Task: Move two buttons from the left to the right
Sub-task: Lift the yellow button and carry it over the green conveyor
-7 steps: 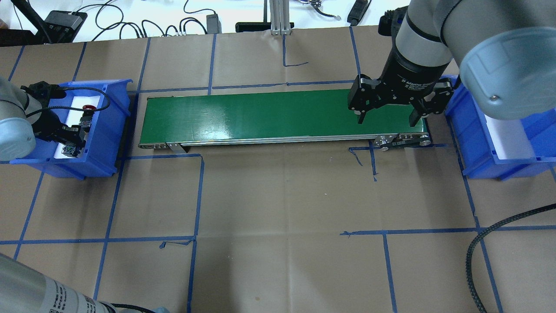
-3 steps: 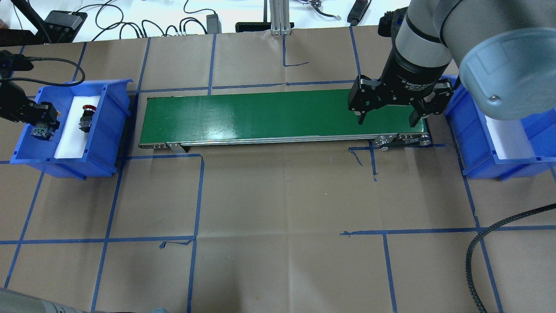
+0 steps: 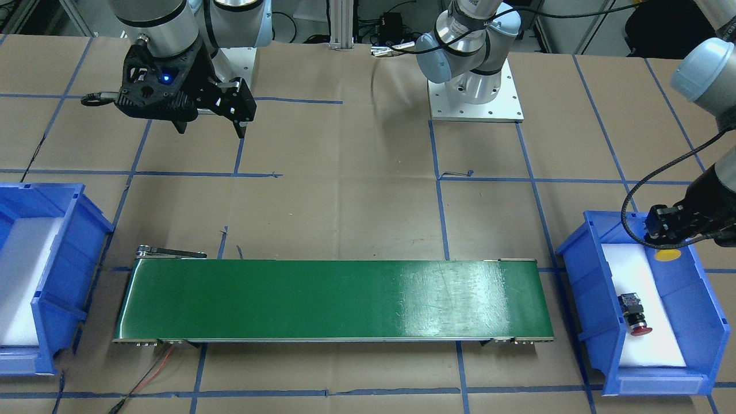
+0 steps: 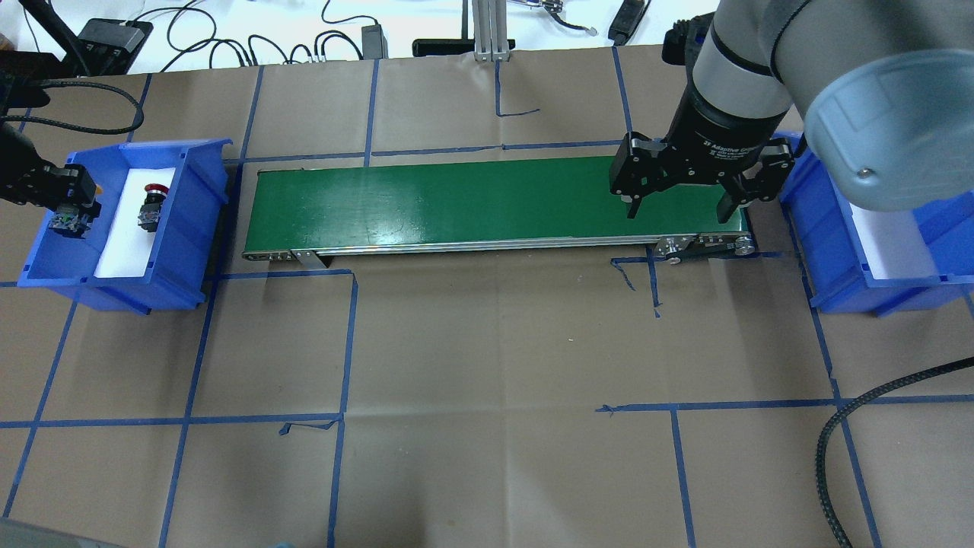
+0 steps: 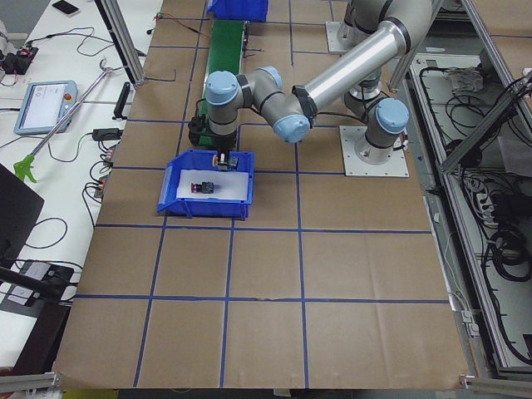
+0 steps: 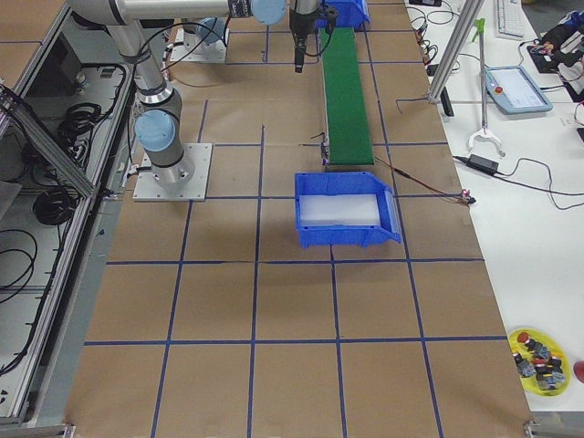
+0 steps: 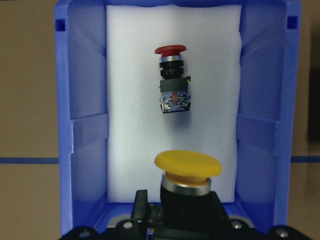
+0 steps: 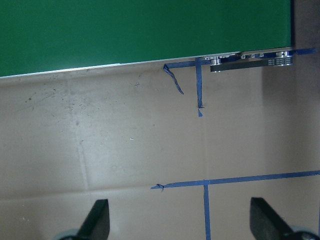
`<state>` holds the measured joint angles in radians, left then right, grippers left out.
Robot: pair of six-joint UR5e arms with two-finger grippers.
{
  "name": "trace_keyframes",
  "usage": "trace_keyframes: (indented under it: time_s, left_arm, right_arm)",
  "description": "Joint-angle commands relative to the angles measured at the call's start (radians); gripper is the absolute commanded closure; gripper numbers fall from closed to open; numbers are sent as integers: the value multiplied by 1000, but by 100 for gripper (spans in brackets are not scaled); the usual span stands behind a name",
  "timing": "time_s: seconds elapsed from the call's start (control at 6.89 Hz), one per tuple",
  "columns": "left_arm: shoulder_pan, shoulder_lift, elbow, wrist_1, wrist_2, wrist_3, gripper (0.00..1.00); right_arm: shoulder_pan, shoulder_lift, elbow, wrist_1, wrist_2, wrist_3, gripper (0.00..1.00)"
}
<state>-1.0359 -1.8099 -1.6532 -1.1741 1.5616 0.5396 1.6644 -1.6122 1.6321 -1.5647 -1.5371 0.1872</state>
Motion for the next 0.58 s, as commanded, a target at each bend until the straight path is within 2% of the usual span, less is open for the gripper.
trace_keyframes:
  time_s: [0.0,0.44]
  left_arm:
    - [-138,3,3,-1,-3,-212,84]
    - [-333,-23,-17,19,0,-500,84]
  right_arm:
    - [0,0,2,0,-2,0,0]
    - [0,0,3,0,-5,-2,0]
